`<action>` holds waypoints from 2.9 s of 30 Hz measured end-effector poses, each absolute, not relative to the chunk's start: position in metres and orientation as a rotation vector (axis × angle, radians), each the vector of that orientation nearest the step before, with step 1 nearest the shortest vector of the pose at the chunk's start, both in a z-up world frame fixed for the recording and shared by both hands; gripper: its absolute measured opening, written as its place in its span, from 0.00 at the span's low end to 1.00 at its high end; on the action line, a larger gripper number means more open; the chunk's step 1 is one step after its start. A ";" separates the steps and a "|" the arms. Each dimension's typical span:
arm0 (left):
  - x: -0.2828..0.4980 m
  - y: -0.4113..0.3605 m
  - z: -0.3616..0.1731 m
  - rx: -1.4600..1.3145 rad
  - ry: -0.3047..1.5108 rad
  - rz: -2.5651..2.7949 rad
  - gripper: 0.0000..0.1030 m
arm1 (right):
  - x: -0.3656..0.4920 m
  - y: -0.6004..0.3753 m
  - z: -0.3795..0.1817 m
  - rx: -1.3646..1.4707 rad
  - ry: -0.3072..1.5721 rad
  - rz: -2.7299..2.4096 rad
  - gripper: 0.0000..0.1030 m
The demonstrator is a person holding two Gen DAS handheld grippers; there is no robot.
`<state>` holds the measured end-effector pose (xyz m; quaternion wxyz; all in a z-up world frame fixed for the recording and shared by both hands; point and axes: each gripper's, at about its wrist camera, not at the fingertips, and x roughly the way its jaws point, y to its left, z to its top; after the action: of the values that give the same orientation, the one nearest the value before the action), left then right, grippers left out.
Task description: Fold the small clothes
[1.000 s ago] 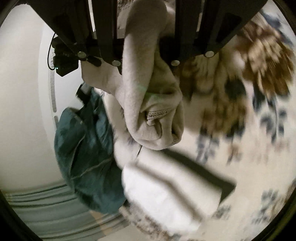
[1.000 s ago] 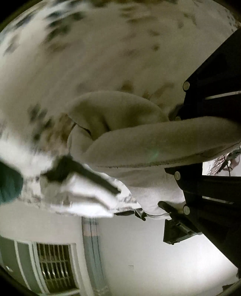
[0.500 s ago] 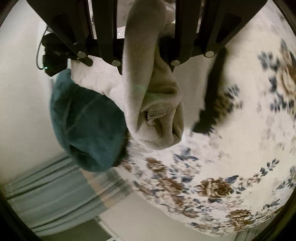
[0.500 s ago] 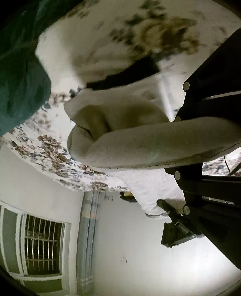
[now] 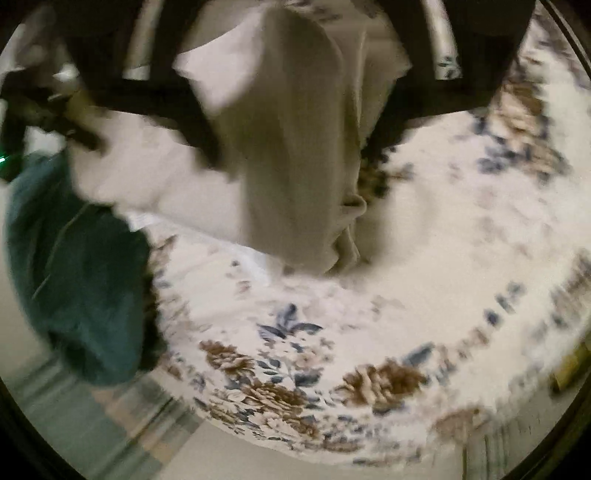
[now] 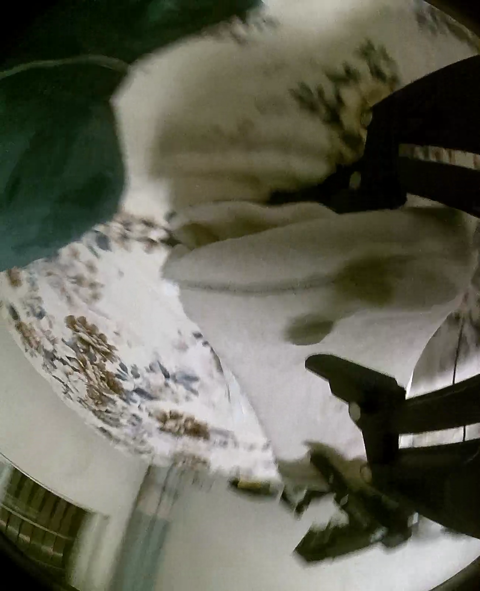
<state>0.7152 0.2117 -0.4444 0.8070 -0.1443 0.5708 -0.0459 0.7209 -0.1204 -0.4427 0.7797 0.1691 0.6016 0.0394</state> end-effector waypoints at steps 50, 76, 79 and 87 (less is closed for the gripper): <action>0.273 0.088 -0.054 -0.043 0.753 0.099 1.00 | 0.180 -0.123 0.065 -0.081 0.627 -0.074 0.99; 0.234 0.088 -0.035 -0.054 0.685 0.167 1.00 | 0.158 -0.134 0.082 -0.084 0.608 -0.016 1.00; 0.235 0.087 -0.034 -0.052 0.679 0.169 1.00 | 0.160 -0.136 0.083 -0.083 0.603 -0.009 1.00; 0.225 0.090 -0.024 -0.047 0.652 0.171 1.00 | 0.157 -0.137 0.082 -0.077 0.594 -0.001 1.00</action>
<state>0.2248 0.0898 -0.0242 0.9435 -0.0230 0.3199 0.0839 0.1574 -0.1372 0.0824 0.9555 -0.0379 0.2925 -0.0006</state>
